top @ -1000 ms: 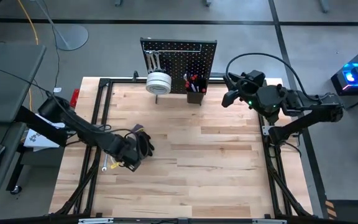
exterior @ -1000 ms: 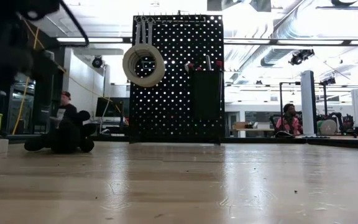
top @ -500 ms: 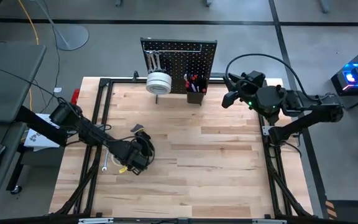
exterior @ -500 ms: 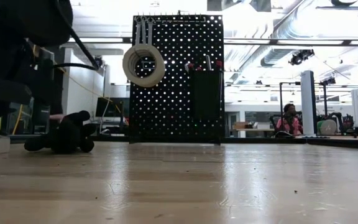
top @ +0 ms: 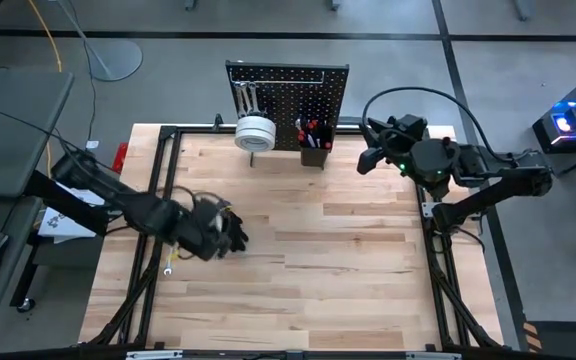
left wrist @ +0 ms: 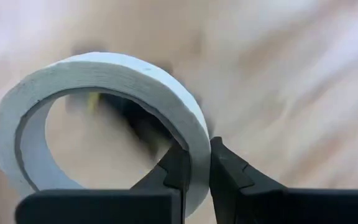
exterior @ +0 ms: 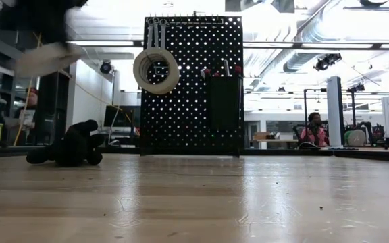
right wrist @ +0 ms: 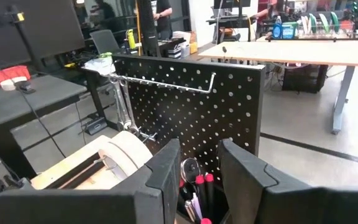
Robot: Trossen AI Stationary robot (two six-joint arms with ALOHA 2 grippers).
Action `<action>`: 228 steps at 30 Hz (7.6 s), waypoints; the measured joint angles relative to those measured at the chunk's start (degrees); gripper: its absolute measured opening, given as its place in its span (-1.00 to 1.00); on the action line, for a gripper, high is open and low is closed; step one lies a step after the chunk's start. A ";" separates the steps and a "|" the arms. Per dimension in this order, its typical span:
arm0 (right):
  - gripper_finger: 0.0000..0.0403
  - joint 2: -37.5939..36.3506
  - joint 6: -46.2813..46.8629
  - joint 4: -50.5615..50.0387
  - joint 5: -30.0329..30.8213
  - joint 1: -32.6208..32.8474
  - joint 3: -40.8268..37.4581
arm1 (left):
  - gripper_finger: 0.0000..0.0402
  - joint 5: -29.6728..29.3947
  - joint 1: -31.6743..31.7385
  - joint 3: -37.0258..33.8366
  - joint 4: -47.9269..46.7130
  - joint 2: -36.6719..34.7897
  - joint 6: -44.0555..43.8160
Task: Hang tools onto peg board
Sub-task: Hang the left bottom tape on the peg board, then hang the wrench onto the peg board
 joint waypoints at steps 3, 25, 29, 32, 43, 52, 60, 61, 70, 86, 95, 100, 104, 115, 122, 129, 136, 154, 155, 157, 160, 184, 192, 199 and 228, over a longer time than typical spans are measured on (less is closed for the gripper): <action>-0.49 0.09 1.88 -0.12 0.27 -0.55 -0.01 | -0.86 -13.64 4.08 2.98 3.21 -0.51 9.00; -0.49 0.09 8.16 -1.64 -0.82 -0.63 -0.02 | -0.86 -38.39 16.66 16.65 15.13 17.54 80.14; -0.49 0.09 8.62 -3.14 -0.79 -0.65 -0.02 | -0.86 -38.34 15.91 15.98 15.63 17.53 87.19; -0.49 0.09 10.05 -4.72 -0.79 -0.63 -0.02 | -0.86 -38.03 16.60 14.07 16.16 17.50 88.98; -0.49 0.09 10.59 -6.31 -0.82 -0.63 -0.02 | -0.86 -38.71 21.09 8.01 20.66 17.53 92.53; -0.49 0.09 11.80 -6.52 -2.74 -0.63 -0.02 | -0.86 -35.97 26.67 8.04 23.70 17.53 96.19; -0.49 0.09 12.97 -6.51 -3.26 -0.59 -0.02 | -0.86 -33.16 30.11 8.06 25.00 17.50 97.23; -0.49 0.09 12.97 -6.51 -3.26 -0.59 -0.02 | -0.86 -33.03 30.48 8.06 25.54 17.50 97.24; -0.49 0.09 12.97 -6.51 -3.62 -0.59 -0.02 | -0.58 -25.07 32.41 8.04 27.54 17.56 97.15; -0.49 0.09 12.95 -6.56 -3.81 -0.59 -0.02 | 0.02 -22.36 31.68 8.68 28.83 17.53 97.10; -0.49 0.06 12.95 -7.59 -3.81 -0.59 -0.02 | 0.10 -22.95 28.71 12.75 25.20 16.85 97.68; -0.49 0.06 12.95 -7.86 -3.81 -0.59 -0.02 | 0.10 -24.18 28.21 14.47 21.47 16.54 96.97; -0.49 0.06 12.94 -8.06 -3.79 -0.59 -0.02 | 0.10 -24.34 27.73 14.49 19.48 15.37 95.14; -0.49 0.06 12.95 -10.47 -3.79 -0.58 -0.02 | 0.10 -19.10 26.59 14.51 16.88 9.92 84.79; -0.49 0.06 12.94 -11.36 -3.85 -0.57 -0.02 | 0.10 -9.04 26.21 14.51 11.12 6.18 73.69; -0.49 0.06 12.94 -11.65 -4.01 -0.57 -0.02 | 0.10 11.43 21.19 14.37 3.91 1.39 60.41; -0.49 0.06 12.95 -11.69 -4.79 -0.59 -0.02 | 0.10 16.73 6.88 3.63 -7.10 -1.73 34.51; -0.49 0.06 12.95 -11.69 -5.23 -0.59 -0.02 | 0.04 30.99 -11.71 -23.77 3.67 1.33 -33.42; -0.49 0.06 12.95 -11.69 -5.29 -0.59 -0.02 | 0.03 31.01 -11.62 -24.92 5.45 1.34 -33.84; -0.49 0.06 12.95 -11.69 -5.29 -0.59 -0.02 | 0.03 31.00 -11.62 -27.14 7.96 1.35 -35.96; -0.49 0.06 12.95 -11.68 -5.49 -0.59 -0.02 | 0.03 31.04 -11.62 -29.94 9.38 1.37 -39.26; -0.49 0.09 12.99 -11.69 -10.39 -0.59 -0.02 | -0.94 22.21 -8.45 -32.48 27.65 1.57 -40.96; -0.49 0.09 12.95 -11.72 -9.80 -1.40 -0.02 | -0.99 6.76 -0.62 -32.21 56.99 5.06 -34.79; -0.49 0.09 12.97 -11.74 -10.50 -1.40 -0.02 | -1.00 12.68 8.38 -32.01 77.51 4.20 -10.19; -0.49 0.09 20.60 -14.27 -12.29 -1.36 -0.02 | -1.00 21.40 14.11 -23.37 24.42 8.37 70.70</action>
